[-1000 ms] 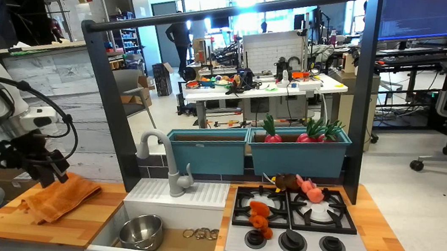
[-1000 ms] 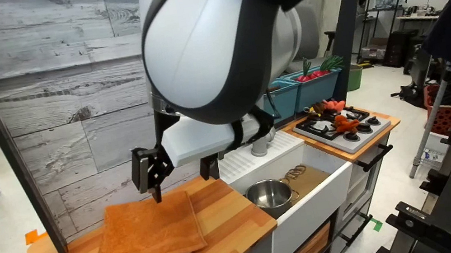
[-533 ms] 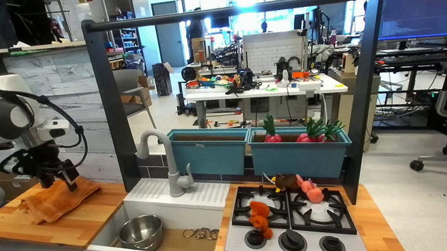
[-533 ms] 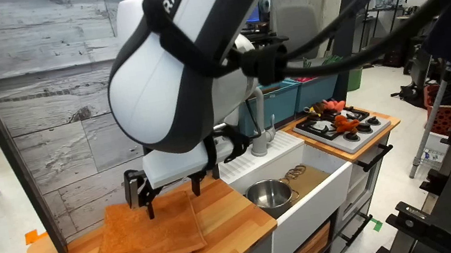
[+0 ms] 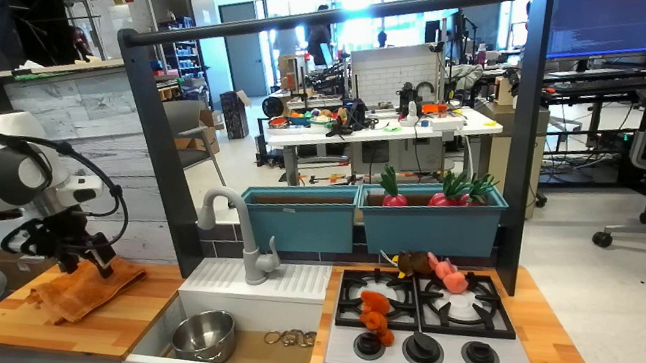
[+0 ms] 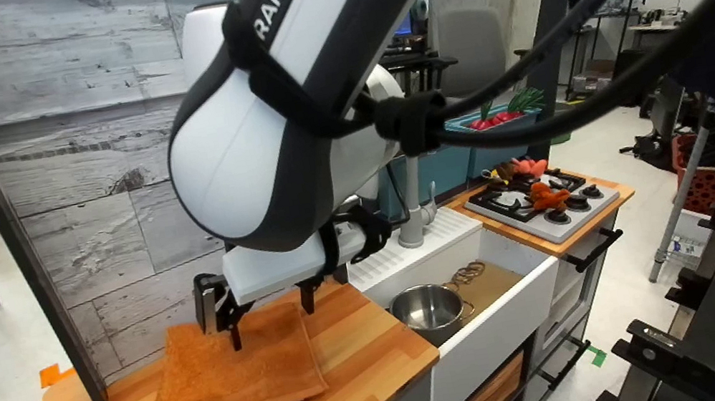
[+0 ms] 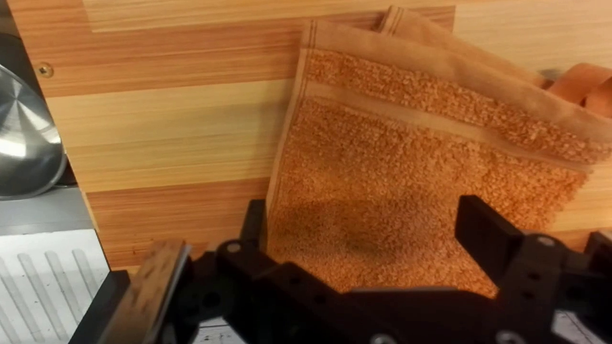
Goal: Wipe the left side of the counter with the orange towel, place the plush toys on the stove inside the silver pot in the sink
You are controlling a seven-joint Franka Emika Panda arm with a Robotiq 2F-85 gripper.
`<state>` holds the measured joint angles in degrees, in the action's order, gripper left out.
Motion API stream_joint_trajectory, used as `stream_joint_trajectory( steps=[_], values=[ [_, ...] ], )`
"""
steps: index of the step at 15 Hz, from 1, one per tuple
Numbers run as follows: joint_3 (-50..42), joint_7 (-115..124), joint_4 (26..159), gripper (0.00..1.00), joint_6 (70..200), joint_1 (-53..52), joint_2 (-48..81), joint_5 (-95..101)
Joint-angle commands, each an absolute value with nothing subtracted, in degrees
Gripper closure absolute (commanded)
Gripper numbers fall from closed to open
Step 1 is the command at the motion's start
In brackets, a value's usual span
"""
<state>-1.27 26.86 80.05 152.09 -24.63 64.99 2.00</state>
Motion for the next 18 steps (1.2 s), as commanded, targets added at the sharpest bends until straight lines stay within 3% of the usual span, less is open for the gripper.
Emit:
stream_joint_trajectory(
  steps=[1,6,7,18],
  values=[
    [-1.9,28.4,71.1,0.00,149.3,-26.2,71.7,0.9],
    [-1.8,30.6,59.1,0.00,148.6,-27.5,82.5,2.0],
    [-1.3,29.6,67.1,0.00,151.6,-26.8,77.0,2.0],
    [-4.4,33.7,61.5,0.00,147.0,-27.5,83.5,2.2]
  ],
)
